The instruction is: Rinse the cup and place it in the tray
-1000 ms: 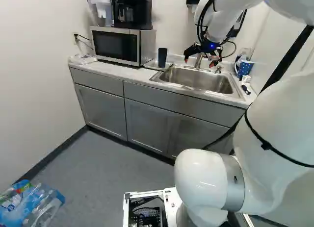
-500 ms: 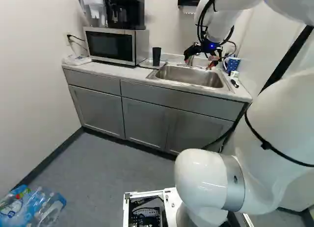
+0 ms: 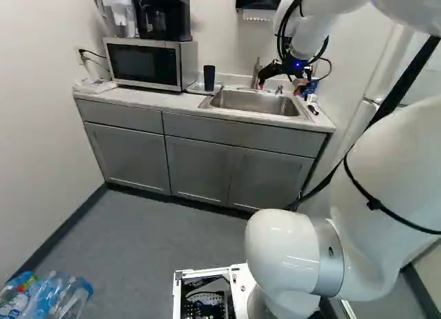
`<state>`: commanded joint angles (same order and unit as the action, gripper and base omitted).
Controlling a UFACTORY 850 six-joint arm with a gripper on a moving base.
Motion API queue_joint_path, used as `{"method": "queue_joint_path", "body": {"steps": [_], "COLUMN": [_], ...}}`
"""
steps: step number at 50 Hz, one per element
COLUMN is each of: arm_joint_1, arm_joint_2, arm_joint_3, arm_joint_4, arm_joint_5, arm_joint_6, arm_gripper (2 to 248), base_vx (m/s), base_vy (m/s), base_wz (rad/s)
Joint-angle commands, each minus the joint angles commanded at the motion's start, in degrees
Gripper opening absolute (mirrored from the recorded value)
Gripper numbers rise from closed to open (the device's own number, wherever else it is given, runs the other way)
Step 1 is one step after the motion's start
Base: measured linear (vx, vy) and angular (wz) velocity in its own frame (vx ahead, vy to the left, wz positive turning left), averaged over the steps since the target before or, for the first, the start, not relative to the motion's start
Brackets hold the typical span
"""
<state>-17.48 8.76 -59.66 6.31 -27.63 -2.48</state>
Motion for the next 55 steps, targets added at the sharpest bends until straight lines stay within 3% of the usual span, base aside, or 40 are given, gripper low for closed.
{"method": "queue_joint_path", "body": {"steps": [36, 55], "arm_joint_1": [0.0, 0.0], "arm_joint_2": [0.0, 0.0], "arm_joint_3": [0.0, 0.0], "arm_joint_4": [0.0, 0.0], "arm_joint_5": [0.0, 0.0], "arm_joint_6": [0.0, 0.0], "arm_gripper": [247, 247], "base_vx": [-0.087, -0.028], "base_vy": [0.084, 0.039], "base_wz": [-0.045, -0.004]}}
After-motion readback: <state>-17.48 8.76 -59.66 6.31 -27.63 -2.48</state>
